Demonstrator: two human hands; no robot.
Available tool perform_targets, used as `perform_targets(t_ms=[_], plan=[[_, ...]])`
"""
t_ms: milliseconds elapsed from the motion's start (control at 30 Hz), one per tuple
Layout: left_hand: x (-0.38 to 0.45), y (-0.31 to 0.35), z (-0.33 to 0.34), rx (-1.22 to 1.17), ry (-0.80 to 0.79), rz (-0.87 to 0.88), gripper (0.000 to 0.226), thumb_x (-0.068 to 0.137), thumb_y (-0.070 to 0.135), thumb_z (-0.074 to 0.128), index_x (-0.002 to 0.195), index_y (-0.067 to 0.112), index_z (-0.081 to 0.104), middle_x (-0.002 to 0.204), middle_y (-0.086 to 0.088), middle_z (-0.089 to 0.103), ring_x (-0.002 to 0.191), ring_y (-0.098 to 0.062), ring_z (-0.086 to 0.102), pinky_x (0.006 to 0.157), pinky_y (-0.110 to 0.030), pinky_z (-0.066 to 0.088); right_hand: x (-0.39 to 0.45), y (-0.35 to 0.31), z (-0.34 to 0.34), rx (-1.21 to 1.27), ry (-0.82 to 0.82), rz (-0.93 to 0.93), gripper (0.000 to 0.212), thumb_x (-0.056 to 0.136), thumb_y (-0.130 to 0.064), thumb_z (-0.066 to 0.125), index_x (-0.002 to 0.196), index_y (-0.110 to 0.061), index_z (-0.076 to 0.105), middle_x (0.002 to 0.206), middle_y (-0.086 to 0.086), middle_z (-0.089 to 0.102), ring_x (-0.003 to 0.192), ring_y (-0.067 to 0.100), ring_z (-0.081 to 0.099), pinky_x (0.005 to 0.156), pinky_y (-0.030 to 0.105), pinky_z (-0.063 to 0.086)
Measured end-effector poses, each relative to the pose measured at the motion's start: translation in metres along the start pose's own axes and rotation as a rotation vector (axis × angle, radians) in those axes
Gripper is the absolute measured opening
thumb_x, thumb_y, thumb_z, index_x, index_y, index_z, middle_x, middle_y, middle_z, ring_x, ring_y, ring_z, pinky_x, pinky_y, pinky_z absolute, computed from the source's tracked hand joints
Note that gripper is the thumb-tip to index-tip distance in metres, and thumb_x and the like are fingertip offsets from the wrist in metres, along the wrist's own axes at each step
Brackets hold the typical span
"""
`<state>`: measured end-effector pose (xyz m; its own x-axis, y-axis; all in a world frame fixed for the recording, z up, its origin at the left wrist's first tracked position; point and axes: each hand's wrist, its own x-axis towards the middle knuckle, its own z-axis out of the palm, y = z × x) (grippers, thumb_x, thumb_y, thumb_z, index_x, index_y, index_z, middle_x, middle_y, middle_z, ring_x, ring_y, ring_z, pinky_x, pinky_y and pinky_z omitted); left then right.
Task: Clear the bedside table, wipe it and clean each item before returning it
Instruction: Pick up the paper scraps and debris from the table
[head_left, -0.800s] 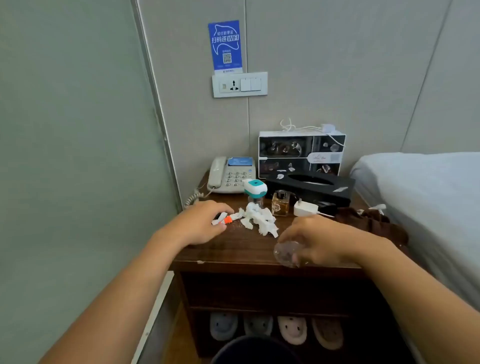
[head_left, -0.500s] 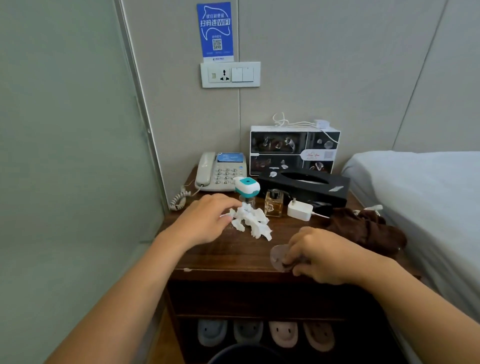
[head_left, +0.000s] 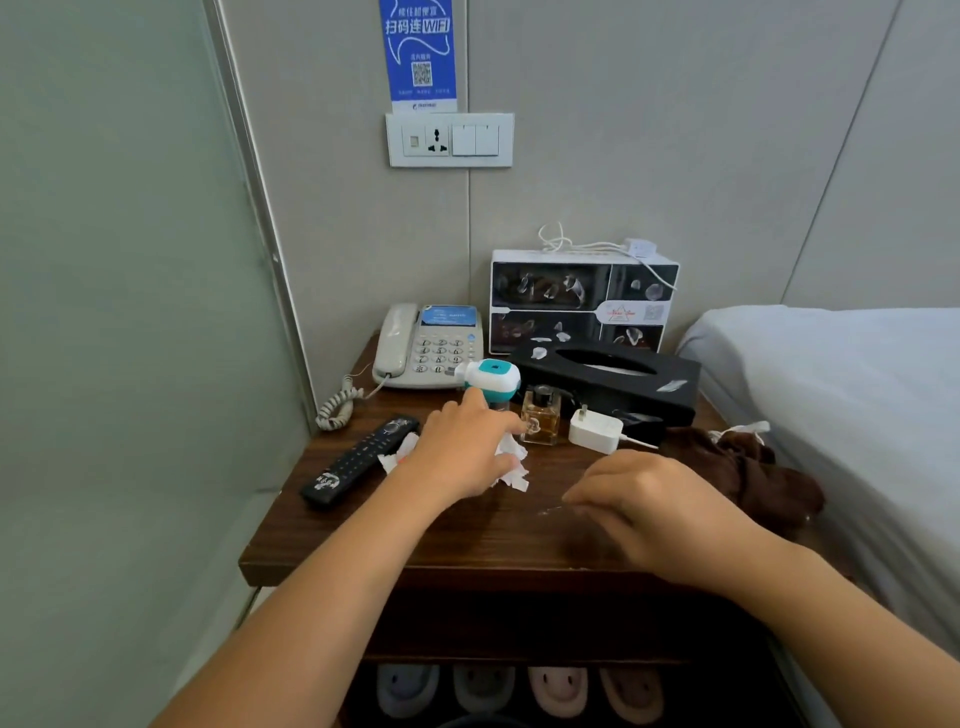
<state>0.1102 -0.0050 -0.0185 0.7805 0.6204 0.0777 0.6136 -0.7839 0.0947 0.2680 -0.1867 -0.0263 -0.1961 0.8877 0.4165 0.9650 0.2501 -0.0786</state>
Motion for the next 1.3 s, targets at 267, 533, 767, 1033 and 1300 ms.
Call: perform_targets(t_ms=[267,533,767,1033,1300], plan=[[-0.005,0.0,-0.001,-0.031,-0.017,-0.013,0.03,0.099,0.04,0.065,0.129,0.034,0.063,0.132,-0.002,0.062,0.121,-0.023,0.057,0.099,-0.041,0.048,0.001,0.001,0.004,0.022,-0.006,0.025,0.02,0.096,-0.031,0.059,0.106,-0.029,0.077,0.1,-0.014,0.072,0.095,0.008,0.066,0.079,0.033,0.059],[-0.023,-0.03,-0.024,-0.311,0.249,-0.055,0.012,0.098,0.025,0.069,0.109,0.027,0.071,0.106,0.011,0.058,0.097,-0.011,0.056,0.086,-0.028,0.04,0.008,0.003,0.01,0.023,0.128,0.085,0.019,0.093,-0.029,0.062,0.103,-0.026,0.078,0.093,-0.012,0.077,0.084,0.013,0.073,0.069,0.037,0.062],[-0.059,-0.093,-0.044,-0.426,0.408,-0.187,0.014,0.093,0.018,0.075,0.093,0.03,0.067,0.099,0.002,0.066,0.083,-0.016,0.058,0.068,-0.027,0.039,0.09,-0.009,0.017,0.051,-0.15,0.107,0.019,0.096,-0.01,0.058,0.108,-0.023,0.065,0.104,-0.006,0.069,0.098,0.017,0.064,0.087,0.035,0.054],[-0.068,-0.102,-0.036,-0.288,0.251,-0.123,0.023,0.095,0.017,0.072,0.09,0.036,0.06,0.097,0.01,0.054,0.092,-0.015,0.054,0.079,-0.031,0.041,0.158,-0.021,0.042,0.005,-0.513,0.014,0.076,0.094,-0.004,0.064,0.156,-0.035,0.035,0.115,-0.009,0.046,0.103,0.012,0.05,0.094,0.033,0.049],[-0.055,-0.106,-0.019,-0.196,0.046,-0.041,0.026,0.097,0.018,0.071,0.097,0.041,0.059,0.124,0.016,0.059,0.123,-0.014,0.052,0.107,-0.039,0.044,0.169,-0.017,0.055,0.031,-0.545,-0.022,0.042,0.094,-0.009,0.068,0.134,-0.021,0.065,0.129,-0.003,0.061,0.115,0.017,0.059,0.098,0.035,0.053]])
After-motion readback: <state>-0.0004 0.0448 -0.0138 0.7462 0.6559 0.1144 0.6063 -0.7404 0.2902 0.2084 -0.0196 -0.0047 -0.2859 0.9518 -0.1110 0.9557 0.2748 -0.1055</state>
